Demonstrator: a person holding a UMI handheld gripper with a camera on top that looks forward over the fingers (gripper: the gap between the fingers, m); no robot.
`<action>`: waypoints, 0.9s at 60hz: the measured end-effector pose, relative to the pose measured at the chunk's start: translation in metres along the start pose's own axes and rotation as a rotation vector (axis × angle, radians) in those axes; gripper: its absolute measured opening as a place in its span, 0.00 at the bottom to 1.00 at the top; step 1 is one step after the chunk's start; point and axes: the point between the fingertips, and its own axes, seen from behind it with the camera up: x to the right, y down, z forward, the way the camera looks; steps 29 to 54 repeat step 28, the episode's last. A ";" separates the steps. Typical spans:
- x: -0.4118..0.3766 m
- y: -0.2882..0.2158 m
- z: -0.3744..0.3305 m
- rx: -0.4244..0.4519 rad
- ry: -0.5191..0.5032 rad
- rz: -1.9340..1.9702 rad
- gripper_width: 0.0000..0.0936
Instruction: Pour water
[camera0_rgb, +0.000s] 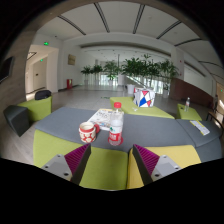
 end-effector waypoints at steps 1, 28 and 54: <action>-0.002 0.000 -0.003 -0.001 -0.001 0.002 0.91; 0.012 -0.007 -0.087 0.073 0.031 0.000 0.92; 0.012 -0.007 -0.087 0.073 0.031 0.000 0.92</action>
